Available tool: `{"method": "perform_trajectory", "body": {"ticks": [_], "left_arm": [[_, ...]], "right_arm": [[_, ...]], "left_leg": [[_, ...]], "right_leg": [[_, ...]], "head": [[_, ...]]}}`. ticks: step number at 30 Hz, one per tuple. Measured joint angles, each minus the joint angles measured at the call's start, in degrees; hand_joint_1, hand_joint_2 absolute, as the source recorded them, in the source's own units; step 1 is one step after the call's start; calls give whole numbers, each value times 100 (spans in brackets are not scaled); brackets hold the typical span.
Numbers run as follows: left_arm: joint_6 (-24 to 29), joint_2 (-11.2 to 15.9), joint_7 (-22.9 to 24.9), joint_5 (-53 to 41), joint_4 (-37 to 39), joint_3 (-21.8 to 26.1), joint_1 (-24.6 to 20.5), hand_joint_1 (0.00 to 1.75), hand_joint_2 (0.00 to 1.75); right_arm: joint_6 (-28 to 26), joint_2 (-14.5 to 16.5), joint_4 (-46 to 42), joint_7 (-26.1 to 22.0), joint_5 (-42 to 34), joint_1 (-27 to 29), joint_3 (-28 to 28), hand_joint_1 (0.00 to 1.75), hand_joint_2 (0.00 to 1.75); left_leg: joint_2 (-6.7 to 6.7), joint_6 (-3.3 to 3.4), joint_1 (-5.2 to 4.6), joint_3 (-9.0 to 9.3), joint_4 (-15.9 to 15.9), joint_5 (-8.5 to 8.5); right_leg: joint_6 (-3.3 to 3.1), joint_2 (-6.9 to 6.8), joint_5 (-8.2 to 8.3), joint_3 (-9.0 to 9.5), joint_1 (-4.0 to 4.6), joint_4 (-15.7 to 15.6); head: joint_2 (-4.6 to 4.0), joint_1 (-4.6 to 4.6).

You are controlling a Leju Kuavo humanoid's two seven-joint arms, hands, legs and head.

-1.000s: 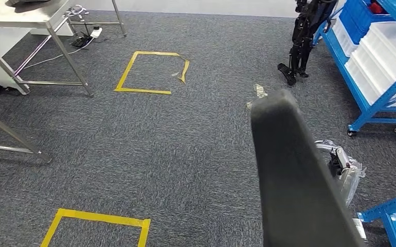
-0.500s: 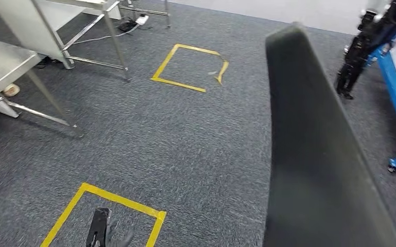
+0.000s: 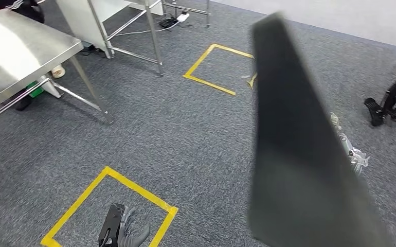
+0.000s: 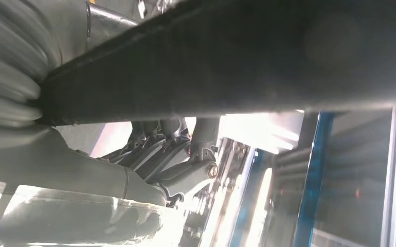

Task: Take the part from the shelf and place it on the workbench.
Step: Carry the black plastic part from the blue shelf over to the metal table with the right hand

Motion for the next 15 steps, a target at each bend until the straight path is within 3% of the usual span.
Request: {"method": "perform_trajectory", "body": {"ticks": [2, 3, 5, 6, 8, 9, 10, 12, 14, 15], "left_arm": [[-58, 8, 16, -57, 0, -32, -16, 0, 175], [-90, 15, 35, -107, 0, -45, -35, 0, 175], [-150, 31, 77, -209, -1, -62, -82, 0, 175], [-173, 41, 96, -250, -1, -67, -99, 0, 175], [-191, 61, 113, -284, -3, -75, -107, 0, 175], [-192, 71, 117, -289, -5, -81, -108, 0, 175], [-193, 79, 120, -293, -7, -89, -116, 0, 175], [-196, 88, 120, -300, -9, -110, -141, 0, 175], [-197, 91, 123, -300, -8, -136, -150, 0, 175], [-197, 92, 125, -300, -7, -148, -146, 0, 175]], "right_arm": [[-8, 1, -45, 37, 34, 24, 1, 175, 175], [-11, 1, -67, 54, 45, 27, 1, 175, 175], [-20, -1, -101, 77, 66, 31, 2, 175, 175], [-24, -1, -112, 83, 74, 34, 3, 175, 175], [-27, -2, -131, 91, 86, 35, 9, 175, 175], [-28, -3, -141, 94, 87, 34, 12, 175, 175], [-28, -4, -155, 96, 87, 35, 14, 175, 175], [-30, -14, -170, 98, 87, 48, 15, 175, 175], [-31, -24, -173, 102, 87, 75, 14, 175, 175], [-31, -26, -173, 103, 87, 84, 15, 175, 175]], "left_leg": [[125, 2, 9, 267, -541, 347], [281, 9, -7, 482, -938, 502], [477, 65, -48, 753, -1450, 642], [483, 99, -75, 784, -1525, 630], [319, 182, -77, 795, -1562, 643], [244, 223, -68, 817, -1592, 659], [172, 265, -52, 840, -1622, 679], [20, 319, -38, 860, -1648, 699], [-156, 334, -39, 857, -1644, 701], [-247, 335, -40, 860, -1641, 700]], "right_leg": [[7, -137, -28, 31, 1, 0], [28, -196, -50, 52, 19, 3], [88, -314, -96, 92, 70, 2], [117, -378, -115, 111, 94, -6], [172, -485, -150, 149, 102, -18], [193, -422, -197, 145, 95, 36], [195, -275, -291, 80, 85, 204], [160, 104, -591, -250, 65, 900], [154, 246, -811, -644, 61, 1615], [187, 261, -794, -729, 58, 1715]], "head": [[0, -4], [0, -7], [0, 5], [0, 15], [0, 30], [0, 33], [0, 41], [0, 71], [0, 90], [0, 91]]}}
